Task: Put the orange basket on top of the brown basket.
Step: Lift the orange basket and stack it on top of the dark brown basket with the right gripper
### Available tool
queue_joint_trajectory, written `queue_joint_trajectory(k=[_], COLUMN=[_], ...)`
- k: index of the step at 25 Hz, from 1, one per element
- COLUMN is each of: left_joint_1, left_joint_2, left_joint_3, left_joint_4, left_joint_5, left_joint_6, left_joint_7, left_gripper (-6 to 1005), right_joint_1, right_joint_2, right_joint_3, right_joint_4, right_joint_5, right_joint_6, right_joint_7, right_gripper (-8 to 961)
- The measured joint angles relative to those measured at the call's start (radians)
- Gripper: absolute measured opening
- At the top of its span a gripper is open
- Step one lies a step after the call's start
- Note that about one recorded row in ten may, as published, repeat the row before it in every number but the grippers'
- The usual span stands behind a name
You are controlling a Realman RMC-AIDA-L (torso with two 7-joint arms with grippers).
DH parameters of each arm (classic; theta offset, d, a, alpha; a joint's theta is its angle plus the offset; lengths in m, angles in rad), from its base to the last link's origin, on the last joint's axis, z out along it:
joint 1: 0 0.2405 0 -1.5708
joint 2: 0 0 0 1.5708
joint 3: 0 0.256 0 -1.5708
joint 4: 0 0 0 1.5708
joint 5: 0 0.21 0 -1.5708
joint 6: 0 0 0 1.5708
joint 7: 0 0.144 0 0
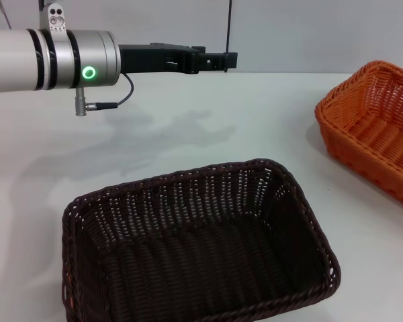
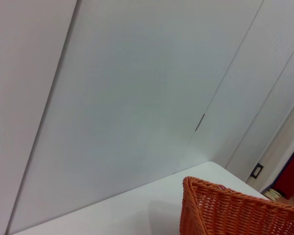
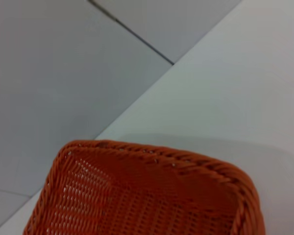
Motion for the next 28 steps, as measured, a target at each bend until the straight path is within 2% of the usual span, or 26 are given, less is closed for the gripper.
queue_joint_trajectory(k=[6,12,17,23,28], left_joint_1=[0.000,-0.004,-0.005,-0.005,-0.004], left_joint_2=[-0.001,-0.002,-0.002,-0.002,-0.003], left_joint_3=[0.000,0.000,0.000,-0.001,0.000], left_joint_4=[0.001,0.002,0.005,0.012,0.012], left_joint_5=[0.000,0.002,-0.001,-0.001,-0.002], left_joint_6=[0.001,0.001,0.001,0.005,0.010], left_joint_7=[-0.003,-0.004,-0.004,-0.004,-0.004], left_gripper=[827,827,827,827,827], right_joint_1=[0.015,0.025,0.019,0.011,0.000], right_joint_2=[0.006,0.035,0.053,0.055,0.059], right_joint_3=[-0.035,-0.034,-0.027,-0.018,0.009], right_joint_4=[0.062,0.092,0.082,0.080,0.078], right_joint_5=[-0.001,0.003,0.006,0.010,0.020], right_joint_6=[0.058,0.121,0.141,0.150,0.165], right_joint_7=[-0.007,-0.045,-0.070,-0.101,-0.109], right_gripper=[713,713,565,393,356])
